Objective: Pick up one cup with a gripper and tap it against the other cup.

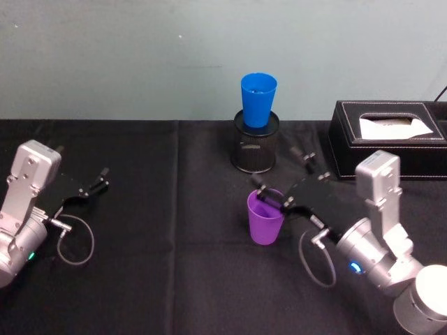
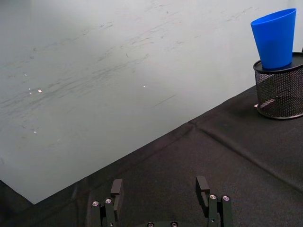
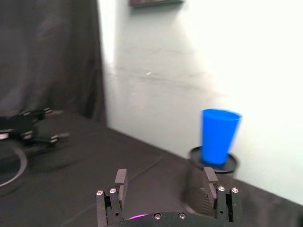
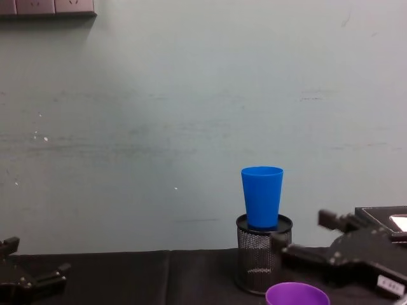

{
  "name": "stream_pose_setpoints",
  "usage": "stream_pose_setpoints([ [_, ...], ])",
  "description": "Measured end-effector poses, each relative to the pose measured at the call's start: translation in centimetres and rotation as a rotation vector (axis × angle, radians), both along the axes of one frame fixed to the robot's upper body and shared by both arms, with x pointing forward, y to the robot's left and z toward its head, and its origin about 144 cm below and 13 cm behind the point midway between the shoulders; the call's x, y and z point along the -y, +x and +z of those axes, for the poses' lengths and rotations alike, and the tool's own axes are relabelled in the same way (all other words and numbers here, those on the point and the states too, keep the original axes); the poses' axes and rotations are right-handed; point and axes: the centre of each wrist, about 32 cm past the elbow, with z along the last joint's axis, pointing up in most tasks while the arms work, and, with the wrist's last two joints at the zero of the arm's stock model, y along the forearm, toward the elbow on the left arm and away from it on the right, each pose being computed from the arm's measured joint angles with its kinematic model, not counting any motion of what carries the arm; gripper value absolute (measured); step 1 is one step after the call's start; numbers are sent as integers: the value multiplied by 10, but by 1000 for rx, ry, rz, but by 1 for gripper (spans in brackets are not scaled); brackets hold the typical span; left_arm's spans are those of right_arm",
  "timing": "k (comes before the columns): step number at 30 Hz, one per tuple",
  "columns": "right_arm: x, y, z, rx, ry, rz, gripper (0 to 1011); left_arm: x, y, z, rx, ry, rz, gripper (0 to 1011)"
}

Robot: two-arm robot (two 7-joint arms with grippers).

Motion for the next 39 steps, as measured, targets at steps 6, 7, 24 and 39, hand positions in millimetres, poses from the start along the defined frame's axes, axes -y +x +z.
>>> stream_pose_setpoints([
  [6, 7, -10, 1, -27, 5, -197, 1004, 0, 0, 0, 0, 0, 0, 1000],
  [7, 8, -11, 0, -33, 4, -219, 1004, 0, 0, 0, 0, 0, 0, 1000],
  [24, 22, -8, -26, -101, -14, -345, 1004, 0, 0, 0, 0, 0, 0, 1000],
  [39, 21, -9, -24, -95, -14, -348, 1004, 0, 0, 0, 0, 0, 0, 1000],
])
